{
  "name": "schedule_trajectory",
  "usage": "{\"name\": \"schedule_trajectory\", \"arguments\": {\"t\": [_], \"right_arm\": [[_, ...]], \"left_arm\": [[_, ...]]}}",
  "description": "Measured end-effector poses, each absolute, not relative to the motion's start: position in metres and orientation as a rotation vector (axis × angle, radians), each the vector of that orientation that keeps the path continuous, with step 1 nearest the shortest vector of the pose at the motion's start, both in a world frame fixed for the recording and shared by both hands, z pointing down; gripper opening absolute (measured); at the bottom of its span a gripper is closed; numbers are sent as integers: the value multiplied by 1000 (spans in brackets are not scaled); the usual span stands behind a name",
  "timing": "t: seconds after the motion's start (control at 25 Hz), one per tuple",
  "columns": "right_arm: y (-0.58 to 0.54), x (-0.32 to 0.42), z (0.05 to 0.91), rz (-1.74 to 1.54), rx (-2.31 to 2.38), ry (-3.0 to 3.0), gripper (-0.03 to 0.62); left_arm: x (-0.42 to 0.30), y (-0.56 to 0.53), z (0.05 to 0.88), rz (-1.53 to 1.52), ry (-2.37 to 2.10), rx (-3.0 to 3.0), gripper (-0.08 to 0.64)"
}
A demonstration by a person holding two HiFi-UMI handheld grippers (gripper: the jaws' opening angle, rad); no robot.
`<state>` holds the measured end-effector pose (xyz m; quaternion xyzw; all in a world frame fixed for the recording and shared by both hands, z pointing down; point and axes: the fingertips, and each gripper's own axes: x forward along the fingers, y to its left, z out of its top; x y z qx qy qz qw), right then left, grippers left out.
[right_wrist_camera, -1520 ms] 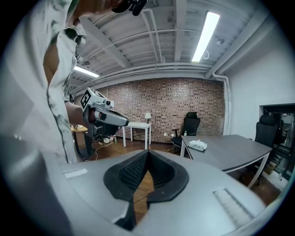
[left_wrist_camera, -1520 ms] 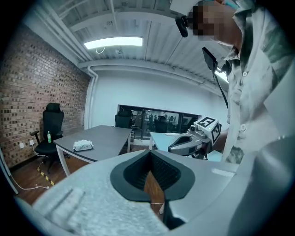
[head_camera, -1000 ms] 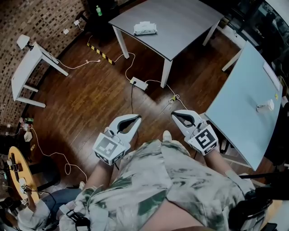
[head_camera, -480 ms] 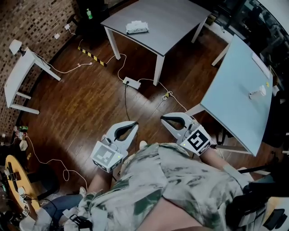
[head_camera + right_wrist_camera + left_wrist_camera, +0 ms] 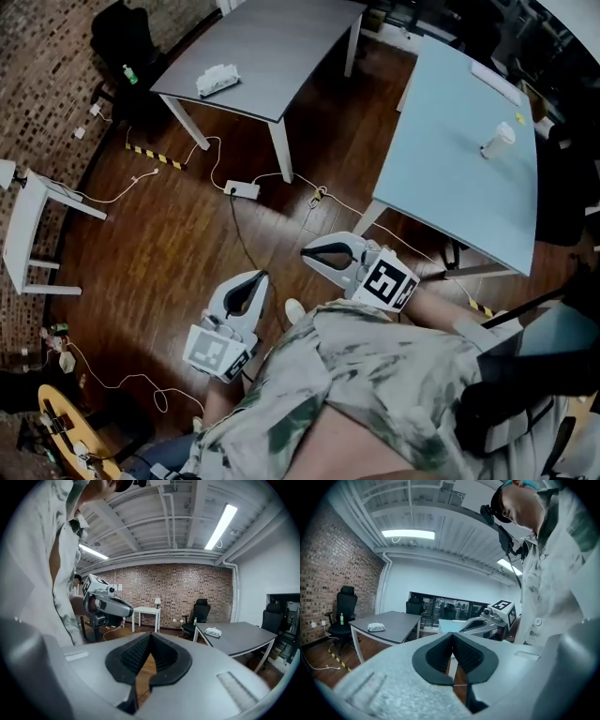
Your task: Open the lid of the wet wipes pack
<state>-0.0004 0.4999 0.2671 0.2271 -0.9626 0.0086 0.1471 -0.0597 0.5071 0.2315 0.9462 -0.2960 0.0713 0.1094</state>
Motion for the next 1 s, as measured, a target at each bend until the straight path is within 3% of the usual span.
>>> {"name": "schedule_trajectory", "arguments": {"t": [0.56,1.0], "right_arm": [[519,39,273,-6,642,-2768,6],[512,27,280,-29,616,-2745,6]], "left_arm": [[-13,521,239,260,-830,2782,3],[-26,513,247,268,-851,2771,3]]}}
